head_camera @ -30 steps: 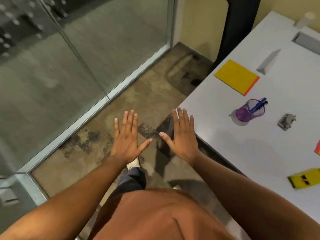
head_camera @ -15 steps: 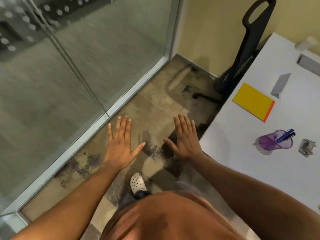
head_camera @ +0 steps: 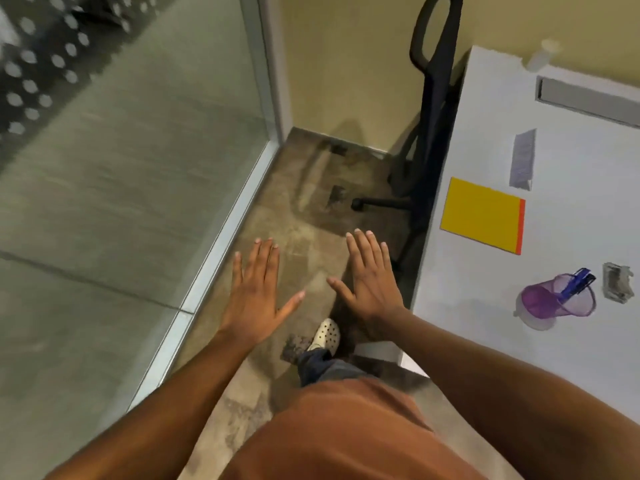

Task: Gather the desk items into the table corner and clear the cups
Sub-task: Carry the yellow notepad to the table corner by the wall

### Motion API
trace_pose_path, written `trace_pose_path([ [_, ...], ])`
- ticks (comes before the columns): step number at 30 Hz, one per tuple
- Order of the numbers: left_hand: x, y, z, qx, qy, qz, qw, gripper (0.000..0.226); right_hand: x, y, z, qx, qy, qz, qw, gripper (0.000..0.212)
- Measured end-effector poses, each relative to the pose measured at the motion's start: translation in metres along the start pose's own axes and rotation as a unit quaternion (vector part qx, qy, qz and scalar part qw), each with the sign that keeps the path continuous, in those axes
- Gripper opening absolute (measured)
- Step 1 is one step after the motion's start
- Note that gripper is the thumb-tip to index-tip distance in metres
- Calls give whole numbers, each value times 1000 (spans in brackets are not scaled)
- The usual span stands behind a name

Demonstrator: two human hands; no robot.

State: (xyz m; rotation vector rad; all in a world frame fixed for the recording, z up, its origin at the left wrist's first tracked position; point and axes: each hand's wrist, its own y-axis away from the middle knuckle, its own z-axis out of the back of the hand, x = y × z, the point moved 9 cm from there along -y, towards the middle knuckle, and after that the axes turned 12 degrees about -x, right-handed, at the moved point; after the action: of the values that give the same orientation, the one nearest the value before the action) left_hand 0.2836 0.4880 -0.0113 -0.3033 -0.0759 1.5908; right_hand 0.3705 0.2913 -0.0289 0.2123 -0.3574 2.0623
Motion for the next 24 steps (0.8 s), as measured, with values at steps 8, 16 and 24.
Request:
trace_pose_path([
  [8, -11, -165, -20, -4, 45, -78, 996, 98, -74, -107, 32, -55, 5, -86, 995, 89],
  [16, -72, -273, -64, 14, 124, -206, 971, 96, -153, -122, 47, -94, 21, -239, 966, 88],
  [24, -131, -365, -110, 80, 203, -341, 915, 92, -211, -122, 59, -107, 76, -414, 901, 85],
])
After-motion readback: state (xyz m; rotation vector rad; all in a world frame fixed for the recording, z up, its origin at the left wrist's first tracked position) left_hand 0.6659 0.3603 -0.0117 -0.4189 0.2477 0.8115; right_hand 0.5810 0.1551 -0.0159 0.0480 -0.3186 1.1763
